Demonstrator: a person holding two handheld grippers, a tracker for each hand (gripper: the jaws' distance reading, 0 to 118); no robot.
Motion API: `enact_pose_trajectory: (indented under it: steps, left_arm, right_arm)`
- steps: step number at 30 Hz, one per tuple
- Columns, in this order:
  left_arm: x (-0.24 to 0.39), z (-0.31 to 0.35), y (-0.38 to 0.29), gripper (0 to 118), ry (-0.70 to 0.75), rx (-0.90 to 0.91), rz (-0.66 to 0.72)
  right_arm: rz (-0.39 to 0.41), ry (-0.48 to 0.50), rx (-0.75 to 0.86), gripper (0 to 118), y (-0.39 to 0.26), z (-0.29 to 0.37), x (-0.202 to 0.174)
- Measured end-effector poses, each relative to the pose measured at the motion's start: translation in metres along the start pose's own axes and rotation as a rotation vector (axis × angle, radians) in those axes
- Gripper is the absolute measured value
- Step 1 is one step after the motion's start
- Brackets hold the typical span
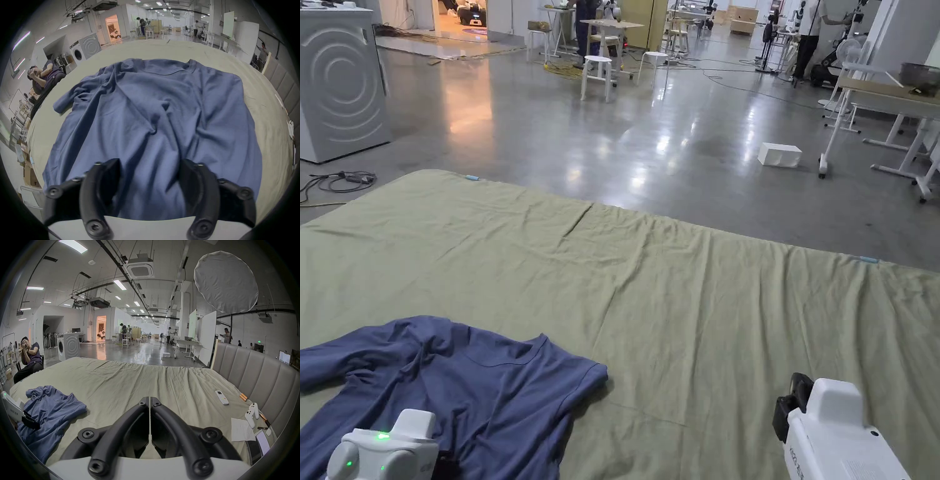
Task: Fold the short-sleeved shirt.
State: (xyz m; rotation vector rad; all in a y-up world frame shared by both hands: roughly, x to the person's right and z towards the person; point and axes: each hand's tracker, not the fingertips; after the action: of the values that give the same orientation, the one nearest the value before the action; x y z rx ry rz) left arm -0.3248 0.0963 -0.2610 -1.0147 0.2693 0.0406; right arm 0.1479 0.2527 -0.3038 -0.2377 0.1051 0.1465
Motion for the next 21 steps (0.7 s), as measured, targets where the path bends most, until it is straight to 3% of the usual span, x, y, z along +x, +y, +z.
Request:
enact_pose_trajectory:
  steps: [1,2,3,10,21]
  left_arm:
    - [0.003,0.002,0.000,38,-0.002,0.013,-0.012]
    - [0.004,0.002,-0.001,11,-0.003,0.025,-0.024]
    - [0.005,0.003,-0.002,6,0.007,0.033,-0.037]
    - [-0.017,0.003,0.005,5,-0.056,0.041,0.084]
    - [-0.027,0.059,0.041,4,-0.213,0.314,0.157]
  right_arm:
    - [0.003,0.000,-0.002,2,0.000,-0.001,0.000]
    - [0.009,-0.002,-0.003,2,-0.001,-0.002,0.000]
    - [0.017,-0.004,-0.003,2,-0.002,-0.002,-0.001]
    - [0.037,0.002,-0.006,2,-0.007,-0.002,-0.006]
    - [0.003,-0.002,-0.014,2,-0.011,-0.004,-0.006]
